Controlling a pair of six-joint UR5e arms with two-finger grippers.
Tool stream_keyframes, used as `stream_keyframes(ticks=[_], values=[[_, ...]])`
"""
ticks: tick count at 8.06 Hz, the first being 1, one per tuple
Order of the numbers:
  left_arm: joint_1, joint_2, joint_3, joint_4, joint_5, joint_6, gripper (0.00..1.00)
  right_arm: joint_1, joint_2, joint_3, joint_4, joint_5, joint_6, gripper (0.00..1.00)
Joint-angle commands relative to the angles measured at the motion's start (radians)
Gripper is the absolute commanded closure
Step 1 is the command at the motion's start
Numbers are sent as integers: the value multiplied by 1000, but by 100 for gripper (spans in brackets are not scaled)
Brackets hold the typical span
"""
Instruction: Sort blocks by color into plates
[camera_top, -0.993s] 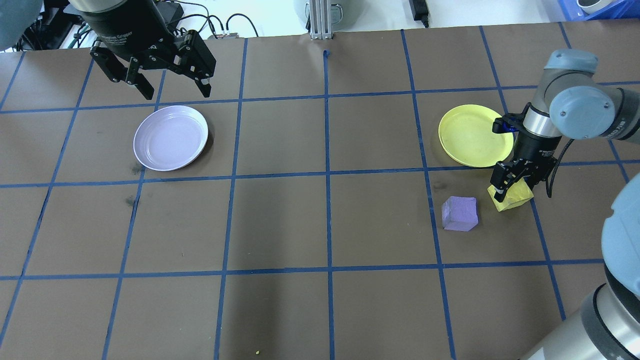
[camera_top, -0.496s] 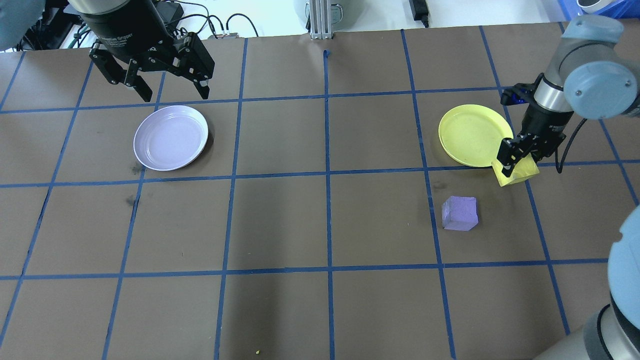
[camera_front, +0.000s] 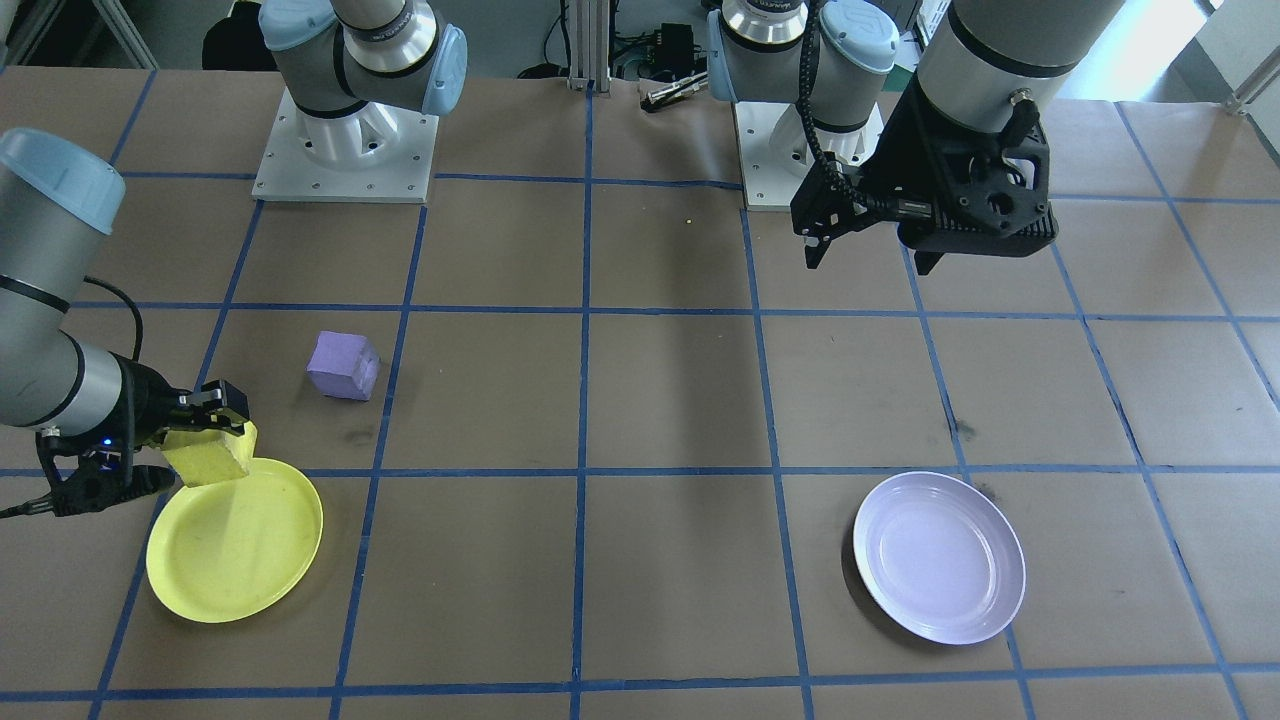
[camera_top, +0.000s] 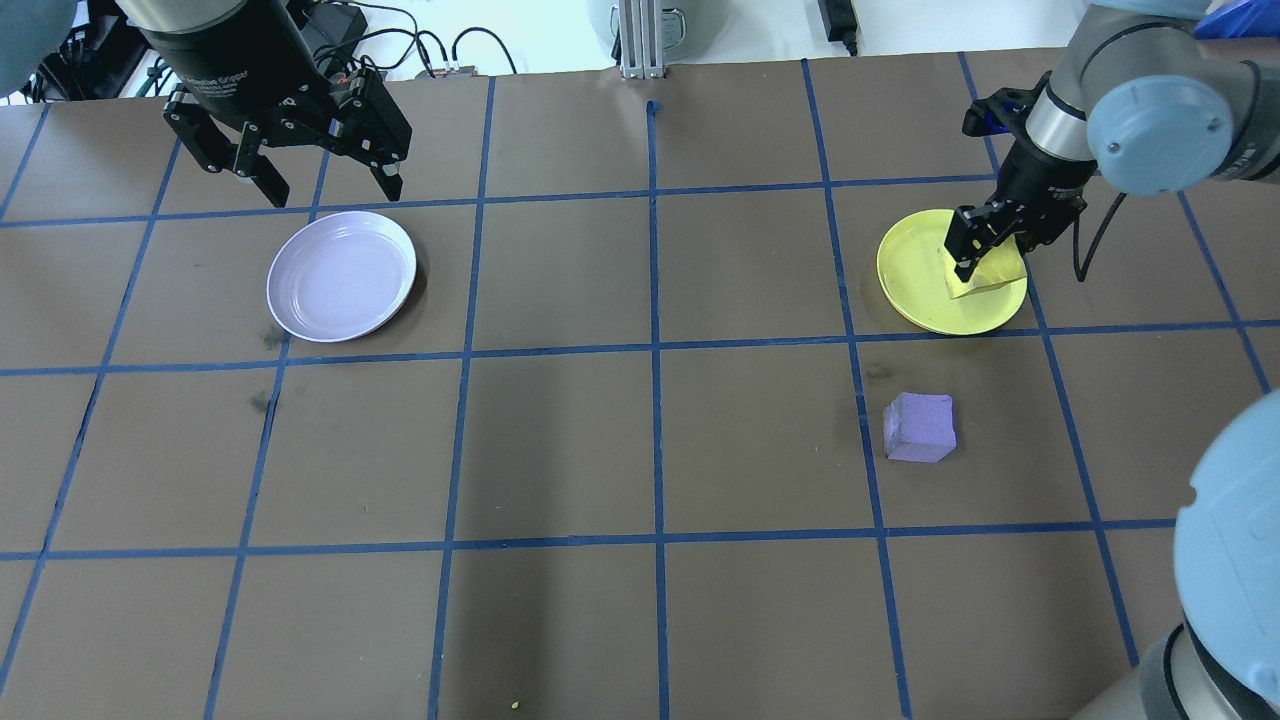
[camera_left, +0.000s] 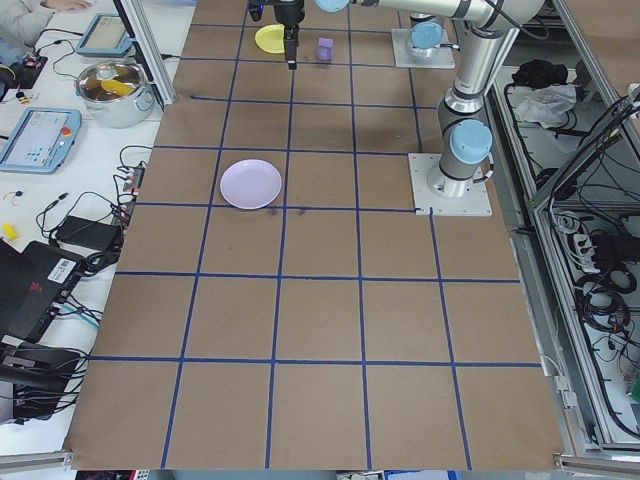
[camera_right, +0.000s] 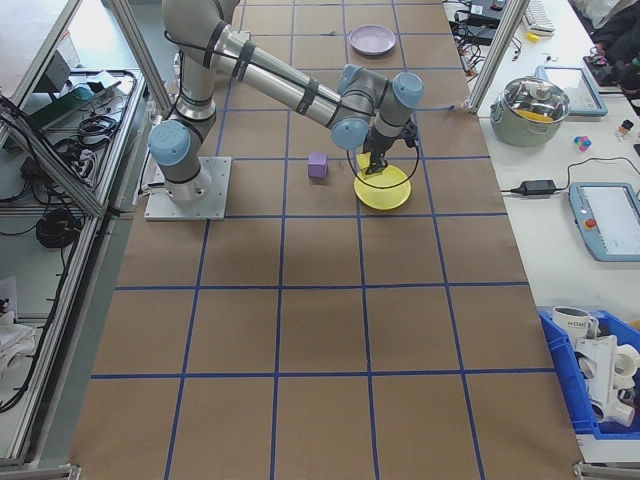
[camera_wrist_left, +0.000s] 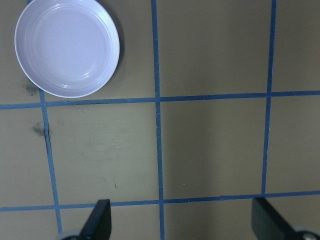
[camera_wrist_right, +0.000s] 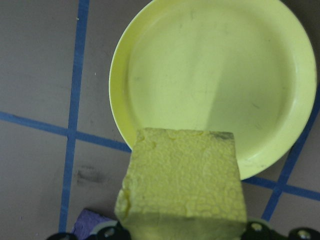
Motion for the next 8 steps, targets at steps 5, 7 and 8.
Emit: stream_keyframes(ticks=[5, 7, 8], values=[[3, 1, -2, 58, 2, 21, 0, 15, 77, -11, -168, -9, 19, 0], [3, 1, -3, 90, 4, 26, 0, 15, -24, -7, 23, -9, 40, 0], [3, 1, -3, 91, 4, 26, 0, 16, -82, 15, 132, -1, 95, 0]])
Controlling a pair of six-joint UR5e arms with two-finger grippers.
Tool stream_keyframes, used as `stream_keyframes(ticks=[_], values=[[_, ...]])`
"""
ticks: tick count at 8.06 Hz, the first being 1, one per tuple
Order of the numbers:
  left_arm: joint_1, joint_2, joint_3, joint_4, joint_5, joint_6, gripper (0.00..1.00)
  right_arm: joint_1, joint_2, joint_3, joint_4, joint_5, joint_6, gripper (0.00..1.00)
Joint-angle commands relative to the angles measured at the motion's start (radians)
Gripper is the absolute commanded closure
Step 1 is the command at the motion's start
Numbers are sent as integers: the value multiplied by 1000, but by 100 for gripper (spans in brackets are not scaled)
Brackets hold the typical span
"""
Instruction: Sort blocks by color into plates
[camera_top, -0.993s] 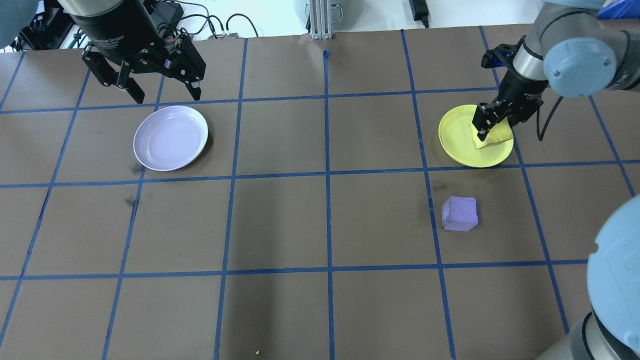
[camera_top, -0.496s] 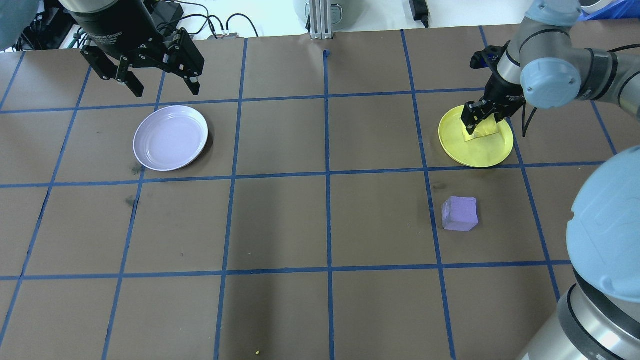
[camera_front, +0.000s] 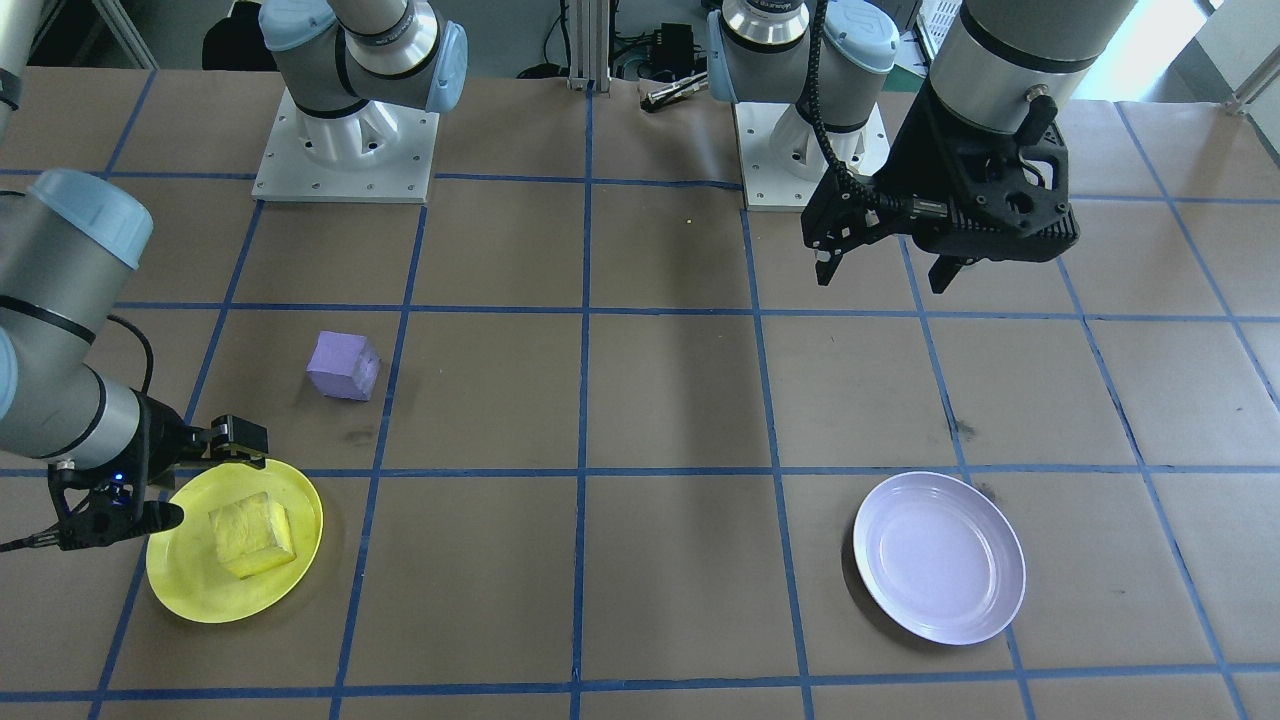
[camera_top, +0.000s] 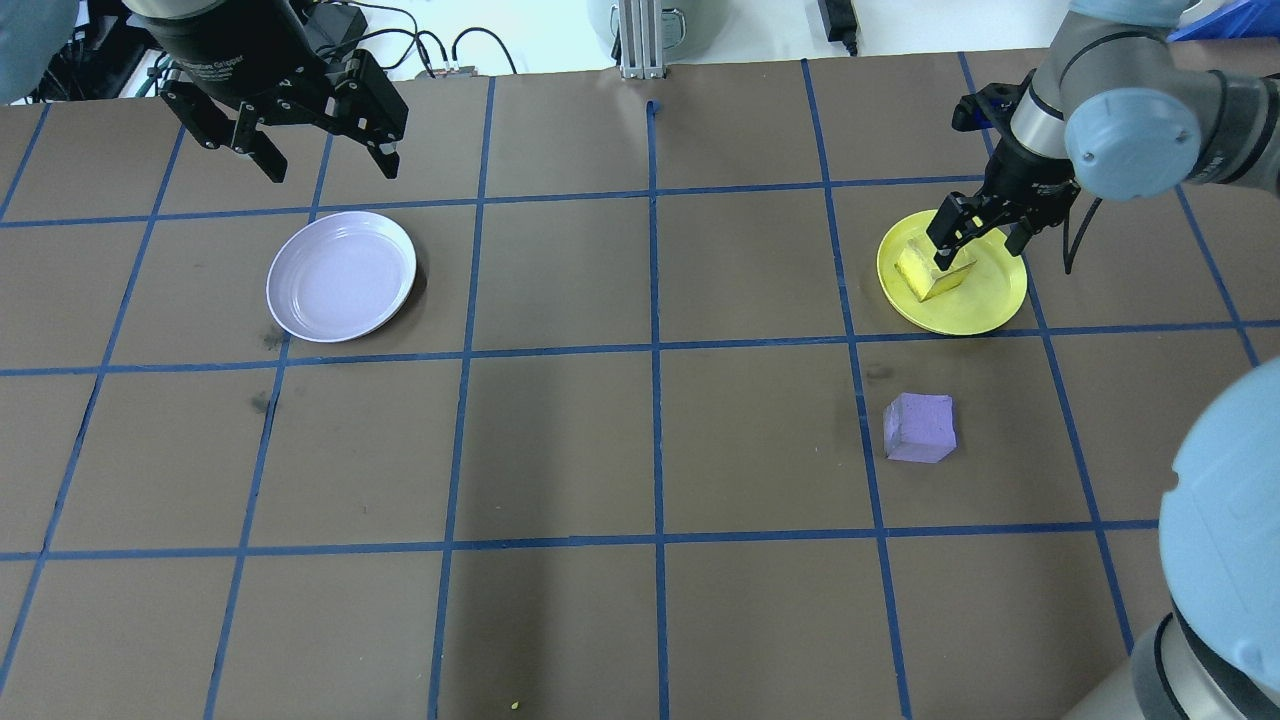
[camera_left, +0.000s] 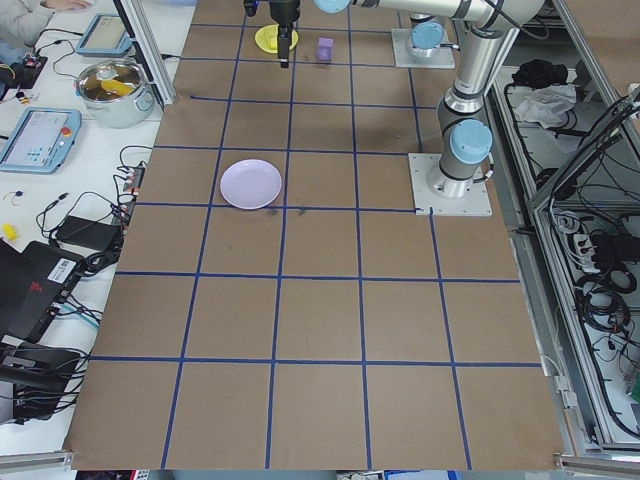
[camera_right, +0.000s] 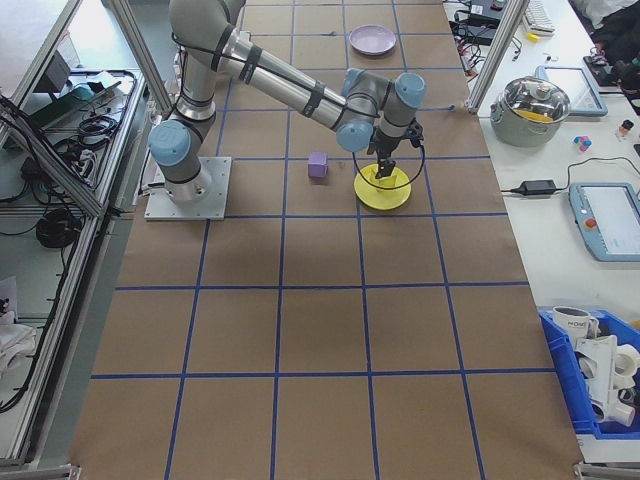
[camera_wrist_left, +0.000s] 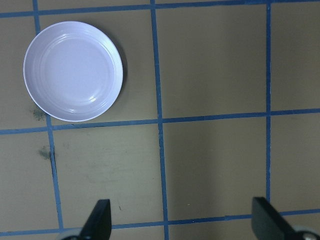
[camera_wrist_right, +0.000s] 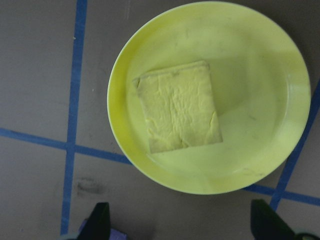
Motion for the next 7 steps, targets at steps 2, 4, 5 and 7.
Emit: stream_keyframes(ticks=[2, 4, 5, 7], values=[[0, 0, -2, 12, 1, -1, 0, 1, -157, 98, 382, 18, 259, 0], [0, 0, -2, 14, -1, -1, 0, 1, -150, 197, 364, 35, 312, 0], [0, 0, -2, 12, 1, 1, 0, 1, -138, 211, 350, 70, 317, 0], [0, 0, -2, 12, 1, 1, 0, 1, -74, 212, 269, 75, 363, 0]])
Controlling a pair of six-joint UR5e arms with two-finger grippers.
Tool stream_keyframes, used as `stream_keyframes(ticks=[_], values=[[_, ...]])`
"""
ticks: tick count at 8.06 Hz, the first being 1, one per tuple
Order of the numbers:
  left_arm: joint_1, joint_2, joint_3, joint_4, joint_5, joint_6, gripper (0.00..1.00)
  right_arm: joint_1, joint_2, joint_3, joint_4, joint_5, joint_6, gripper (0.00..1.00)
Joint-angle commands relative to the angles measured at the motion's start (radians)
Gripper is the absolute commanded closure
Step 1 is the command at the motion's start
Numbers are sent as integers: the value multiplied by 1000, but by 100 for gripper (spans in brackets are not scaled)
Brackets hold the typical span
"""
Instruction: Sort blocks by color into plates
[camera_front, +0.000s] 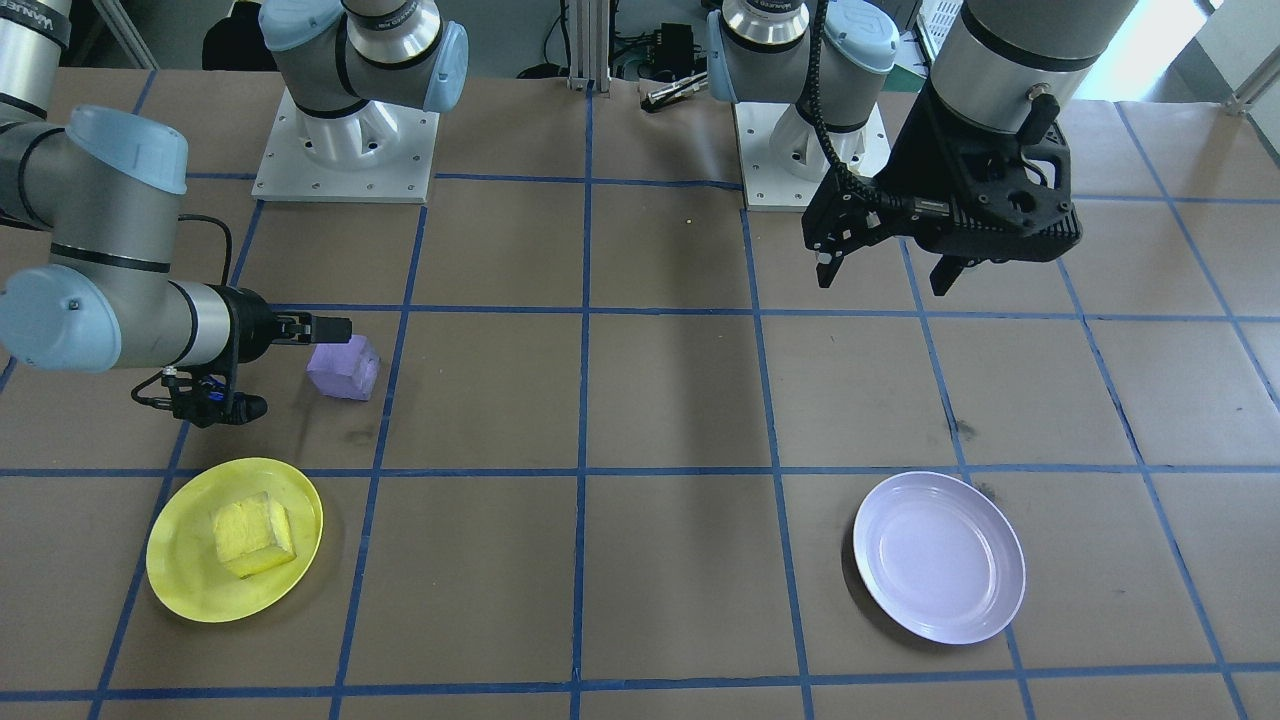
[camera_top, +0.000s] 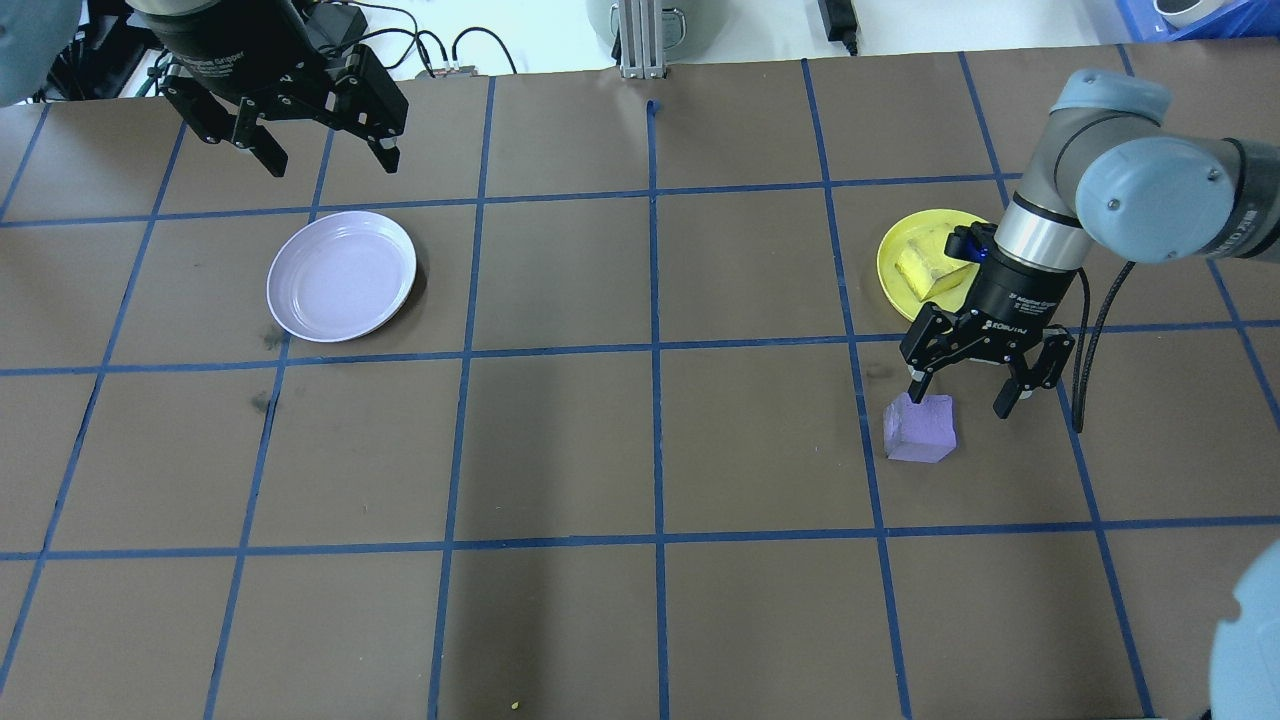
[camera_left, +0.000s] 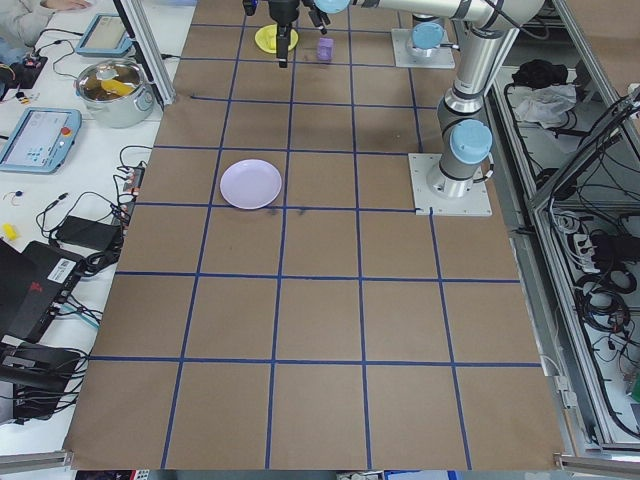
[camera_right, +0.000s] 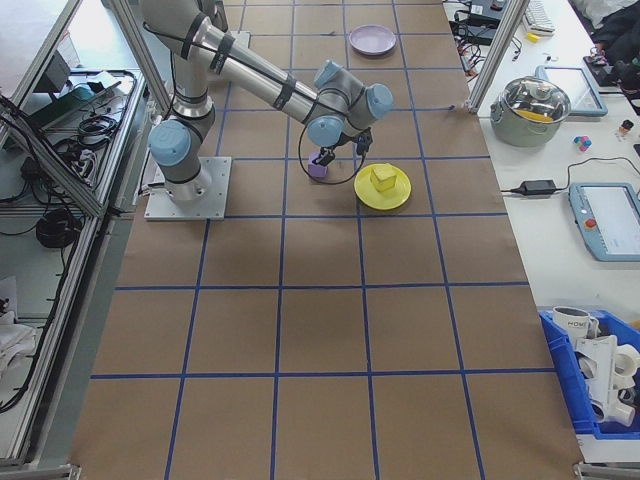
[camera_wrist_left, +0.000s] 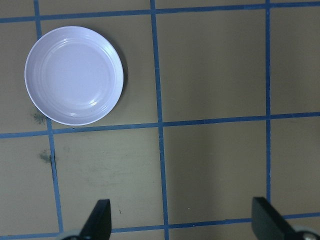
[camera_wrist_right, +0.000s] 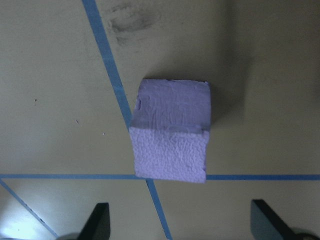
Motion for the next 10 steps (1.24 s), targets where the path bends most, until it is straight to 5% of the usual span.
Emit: stream_keyframes(ticks=[1, 5, 7, 8, 9, 10], values=[[0, 0, 0, 1, -1, 0, 0, 2, 90, 9, -120, 9, 35, 0], [1, 0, 0, 1, 1, 3, 0, 67, 139, 10, -124, 9, 50, 0], [2, 0, 0, 1, 50, 22, 0, 77, 147, 13, -118, -10, 38, 0], [2, -2, 0, 1, 51, 22, 0, 77, 142, 27, -124, -13, 43, 24], [2, -2, 0, 2, 51, 20, 0, 75, 142, 29, -123, -13, 50, 79], [2, -2, 0, 4, 48, 20, 0, 75, 141, 29, -124, -11, 62, 100]])
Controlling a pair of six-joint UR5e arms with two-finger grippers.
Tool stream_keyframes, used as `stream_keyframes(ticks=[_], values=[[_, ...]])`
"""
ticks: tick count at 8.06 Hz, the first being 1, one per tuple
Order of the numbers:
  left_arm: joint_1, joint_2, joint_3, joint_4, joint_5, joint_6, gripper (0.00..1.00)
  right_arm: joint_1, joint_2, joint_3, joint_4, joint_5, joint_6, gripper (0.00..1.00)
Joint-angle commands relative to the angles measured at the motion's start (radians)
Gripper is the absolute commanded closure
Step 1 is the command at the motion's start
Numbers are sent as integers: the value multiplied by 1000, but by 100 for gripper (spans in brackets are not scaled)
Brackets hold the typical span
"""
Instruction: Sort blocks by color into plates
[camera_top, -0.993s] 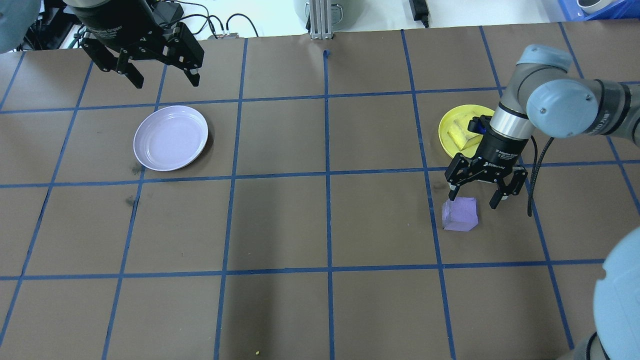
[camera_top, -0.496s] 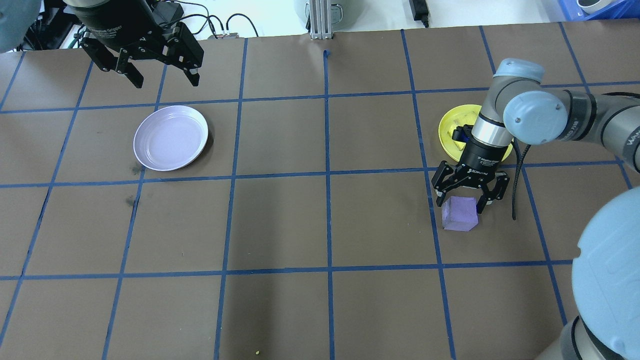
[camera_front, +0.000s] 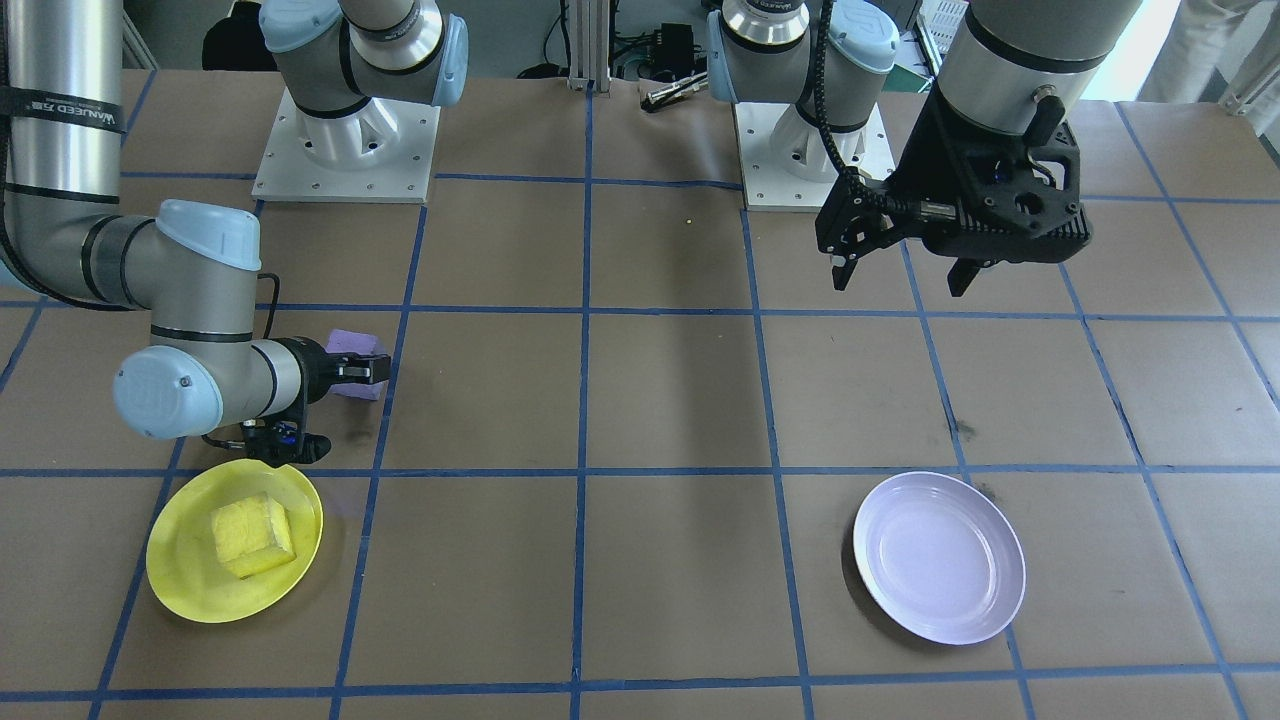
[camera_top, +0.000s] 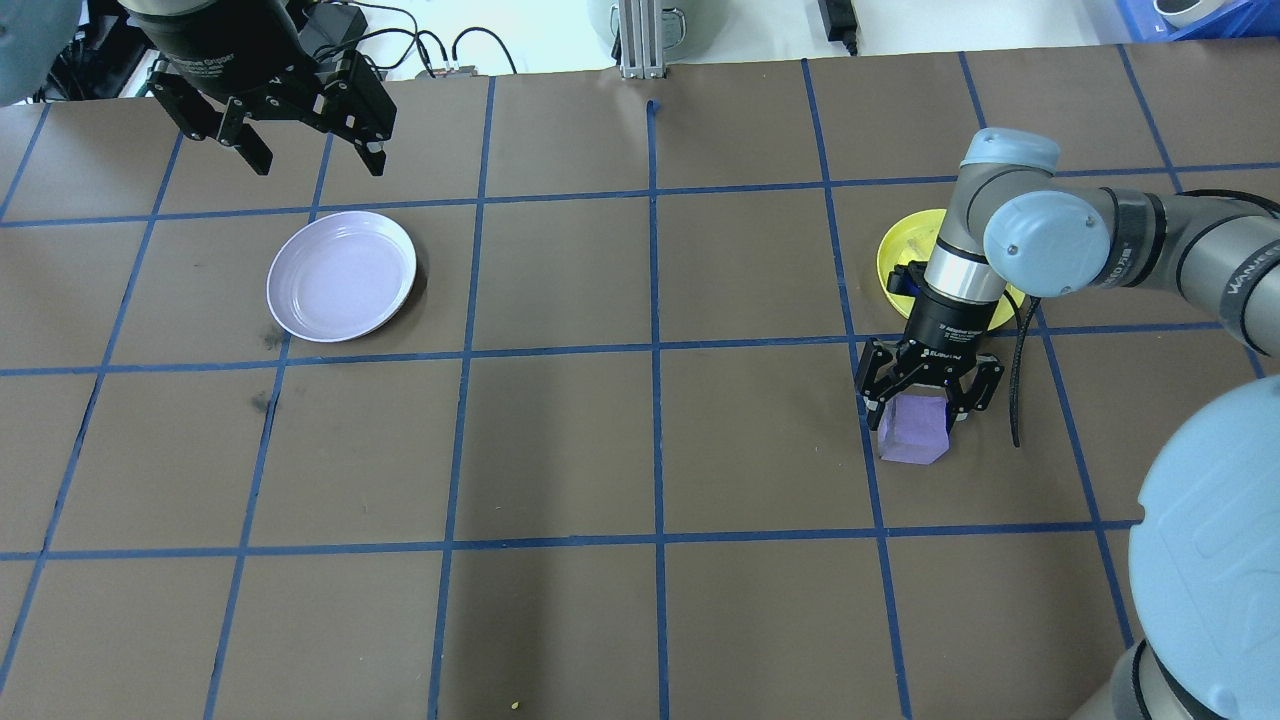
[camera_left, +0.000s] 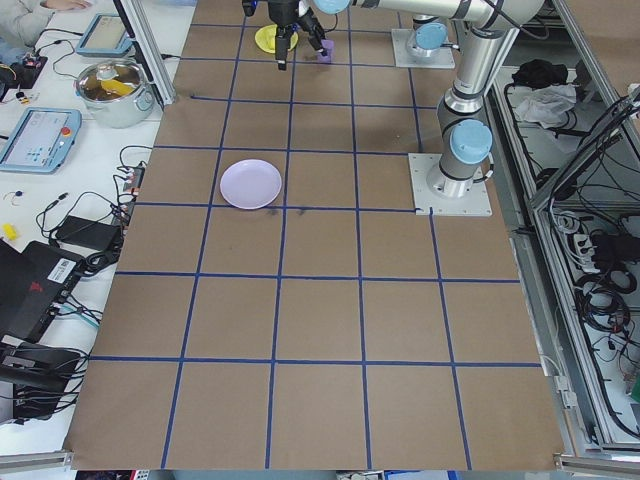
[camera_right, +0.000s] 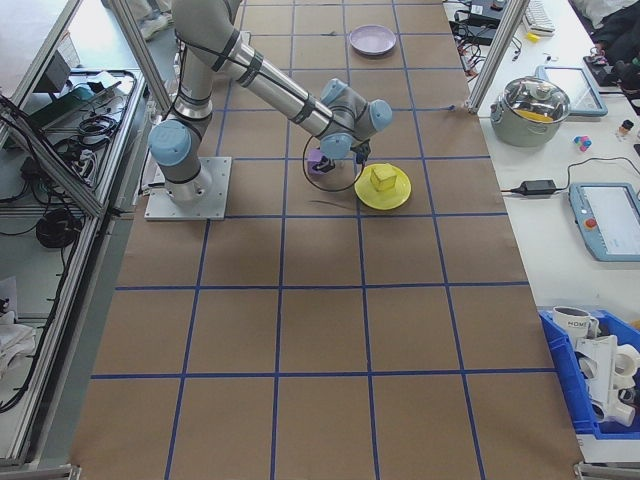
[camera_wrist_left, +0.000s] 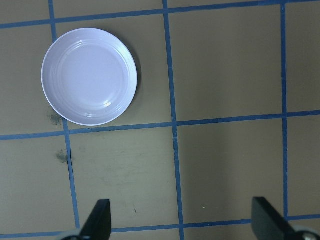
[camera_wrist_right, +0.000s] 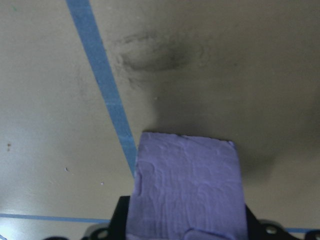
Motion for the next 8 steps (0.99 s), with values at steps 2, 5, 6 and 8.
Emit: stream_keyframes(ticks=[2, 5, 6, 8], values=[[0, -1, 0, 2, 4, 0, 0, 0, -22, -16, 3, 1, 42, 100], [0, -1, 0, 1, 1, 0, 0, 70, -158, -56, 9, 129, 177, 100], [0, -1, 0, 1, 1, 0, 0, 139, -157, -98, -6, 131, 215, 100], [0, -1, 0, 1, 1, 0, 0, 268, -151, -174, -18, 235, 360, 100]])
